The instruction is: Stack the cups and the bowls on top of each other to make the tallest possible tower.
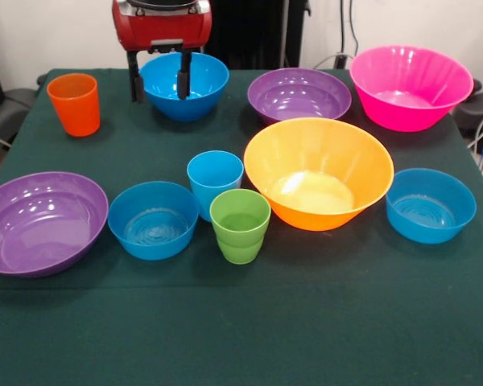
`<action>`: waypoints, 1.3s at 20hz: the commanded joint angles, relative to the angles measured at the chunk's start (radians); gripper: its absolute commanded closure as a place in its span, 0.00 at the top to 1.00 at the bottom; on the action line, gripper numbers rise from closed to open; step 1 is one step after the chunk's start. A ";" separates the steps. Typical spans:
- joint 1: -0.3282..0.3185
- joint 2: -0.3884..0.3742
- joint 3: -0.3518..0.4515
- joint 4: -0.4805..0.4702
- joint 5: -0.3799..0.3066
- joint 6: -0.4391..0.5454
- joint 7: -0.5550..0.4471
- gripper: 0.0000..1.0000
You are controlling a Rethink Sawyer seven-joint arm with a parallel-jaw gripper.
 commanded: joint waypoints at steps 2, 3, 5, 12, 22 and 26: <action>-0.007 0.051 0.082 0.004 -0.067 0.122 -0.321 1.00; -0.012 0.051 0.086 -0.001 -0.067 0.129 -0.330 1.00; -0.023 0.049 0.097 -0.001 -0.063 0.143 -0.341 1.00; -0.053 0.079 0.113 -0.017 -0.091 0.135 -0.346 1.00; -0.102 0.137 0.136 -0.052 -0.145 0.166 -0.470 1.00; -0.139 0.149 0.134 -0.049 -0.164 0.176 -0.524 1.00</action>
